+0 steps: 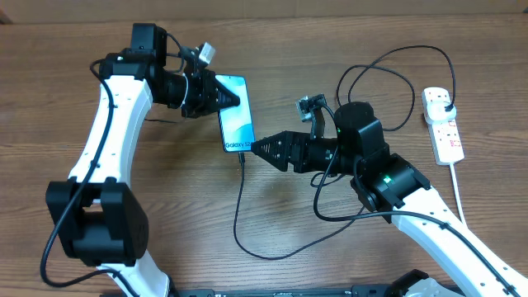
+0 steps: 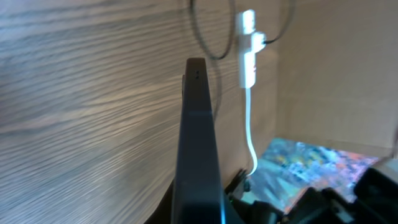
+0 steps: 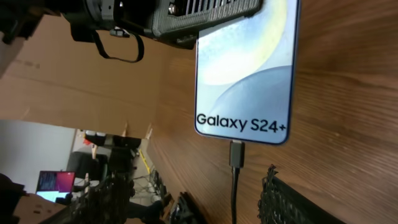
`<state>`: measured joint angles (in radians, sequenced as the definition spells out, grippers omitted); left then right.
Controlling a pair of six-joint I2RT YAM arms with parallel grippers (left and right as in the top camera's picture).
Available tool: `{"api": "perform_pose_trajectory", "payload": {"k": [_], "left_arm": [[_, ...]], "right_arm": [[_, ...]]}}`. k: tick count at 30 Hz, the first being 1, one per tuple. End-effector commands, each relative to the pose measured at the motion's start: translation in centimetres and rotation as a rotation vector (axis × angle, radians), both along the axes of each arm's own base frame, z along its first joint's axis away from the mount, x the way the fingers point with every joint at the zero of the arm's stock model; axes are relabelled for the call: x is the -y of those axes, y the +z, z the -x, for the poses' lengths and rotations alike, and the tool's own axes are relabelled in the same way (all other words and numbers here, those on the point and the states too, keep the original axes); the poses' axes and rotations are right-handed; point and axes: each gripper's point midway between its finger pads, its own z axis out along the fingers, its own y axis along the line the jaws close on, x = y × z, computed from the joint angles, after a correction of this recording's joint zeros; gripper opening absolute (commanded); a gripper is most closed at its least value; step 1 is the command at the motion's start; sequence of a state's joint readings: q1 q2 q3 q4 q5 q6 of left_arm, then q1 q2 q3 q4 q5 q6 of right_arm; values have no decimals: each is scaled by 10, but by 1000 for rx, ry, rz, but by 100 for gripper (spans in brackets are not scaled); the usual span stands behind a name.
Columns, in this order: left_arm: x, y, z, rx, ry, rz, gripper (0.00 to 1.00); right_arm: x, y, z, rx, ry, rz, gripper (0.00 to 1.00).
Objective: Plug charger to phone and switch on socket
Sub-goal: 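Release the plug with the right gripper and lower the phone with the left, then lay the phone flat on the table and open the left gripper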
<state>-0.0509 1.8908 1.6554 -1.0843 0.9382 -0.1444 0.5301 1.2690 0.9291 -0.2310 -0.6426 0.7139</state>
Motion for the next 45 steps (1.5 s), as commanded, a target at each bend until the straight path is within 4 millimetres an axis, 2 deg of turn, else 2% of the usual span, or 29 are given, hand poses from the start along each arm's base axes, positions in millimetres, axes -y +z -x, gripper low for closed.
{"api": "perform_pose_trajectory", "payload": {"k": [1, 12, 17, 27, 34, 45], "left_arm": [[-2, -29, -4, -16, -39, -43, 4], [-7, -110, -18, -129, -54, -96, 4], [-19, -133, -23, -123, -43, -200, 4], [-26, -146, -30, -89, -40, -290, 5], [-25, -147, -31, -86, -42, -292, 5], [-41, -155, -34, -68, -36, -376, 4]], "right_arm": [[5, 0, -6, 11, -39, 24, 69], [16, -25, 2, -88, -70, 112, 69], [19, -32, 4, -108, -75, 139, 69], [24, -39, 2, -119, -105, 171, 69], [25, -41, 3, -128, -105, 177, 69], [26, -43, 5, -137, -104, 183, 69]]}}
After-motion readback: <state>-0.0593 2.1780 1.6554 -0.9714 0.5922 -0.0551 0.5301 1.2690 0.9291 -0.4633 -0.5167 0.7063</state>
